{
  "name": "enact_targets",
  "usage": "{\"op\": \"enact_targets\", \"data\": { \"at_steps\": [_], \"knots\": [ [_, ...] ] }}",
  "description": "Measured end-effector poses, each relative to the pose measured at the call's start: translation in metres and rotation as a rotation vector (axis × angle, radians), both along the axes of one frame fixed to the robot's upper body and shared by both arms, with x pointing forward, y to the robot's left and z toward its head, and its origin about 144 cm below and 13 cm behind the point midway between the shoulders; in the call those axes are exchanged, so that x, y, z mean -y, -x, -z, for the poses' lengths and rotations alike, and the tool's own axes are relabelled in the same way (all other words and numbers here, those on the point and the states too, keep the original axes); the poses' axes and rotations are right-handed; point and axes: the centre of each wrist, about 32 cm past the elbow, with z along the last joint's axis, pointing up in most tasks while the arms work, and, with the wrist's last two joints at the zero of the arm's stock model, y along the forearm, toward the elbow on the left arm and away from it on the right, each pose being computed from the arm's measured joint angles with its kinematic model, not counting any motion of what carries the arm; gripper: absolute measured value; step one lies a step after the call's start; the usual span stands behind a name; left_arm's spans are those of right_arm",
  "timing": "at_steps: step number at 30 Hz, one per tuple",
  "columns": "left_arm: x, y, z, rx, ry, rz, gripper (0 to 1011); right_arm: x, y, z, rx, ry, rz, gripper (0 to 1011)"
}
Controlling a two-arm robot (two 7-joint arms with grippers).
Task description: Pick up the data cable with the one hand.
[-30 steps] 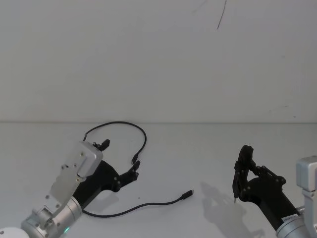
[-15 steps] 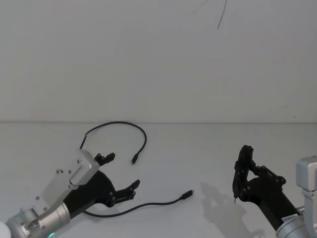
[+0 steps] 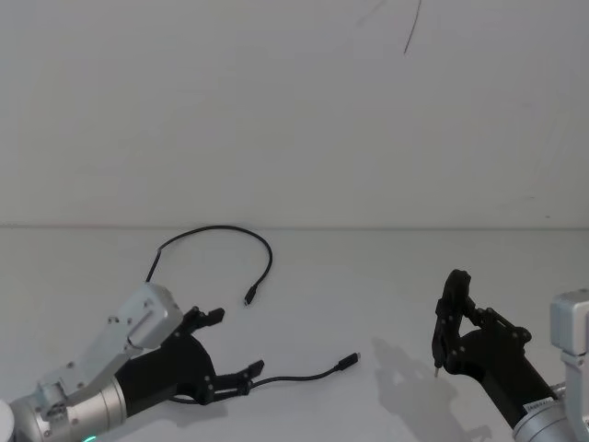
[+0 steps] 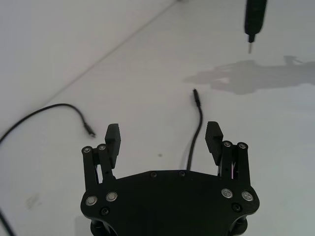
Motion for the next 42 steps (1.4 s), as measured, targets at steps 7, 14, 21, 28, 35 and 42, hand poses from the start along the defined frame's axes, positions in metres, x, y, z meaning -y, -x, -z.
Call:
{"op": "enact_targets", "data": {
  "at_steps": [7, 14, 21, 28, 35, 42],
  "knots": [
    [0.005, -0.011, 0.004, -0.022, -0.014, 0.074, 1001, 0.0, 0.0, 0.0, 0.0, 0.0, 0.0, 269],
    [0.01, -0.022, 0.007, -0.029, -0.044, 0.127, 1001, 0.0, 0.0, 0.0, 0.0, 0.0, 0.0, 269],
    [0.015, -0.033, 0.009, -0.031, -0.084, 0.144, 1001, 0.0, 0.0, 0.0, 0.0, 0.0, 0.0, 269],
    [0.018, -0.04, 0.013, -0.051, -0.107, 0.133, 1001, 0.0, 0.0, 0.0, 0.0, 0.0, 0.0, 269],
    [0.024, -0.046, 0.02, -0.097, -0.103, 0.116, 1001, 0.0, 0.0, 0.0, 0.0, 0.0, 0.0, 269],
    [0.032, -0.05, 0.025, -0.137, -0.09, 0.107, 946, 0.0, 0.0, 0.0, 0.0, 0.0, 0.0, 269]
  ]
}}
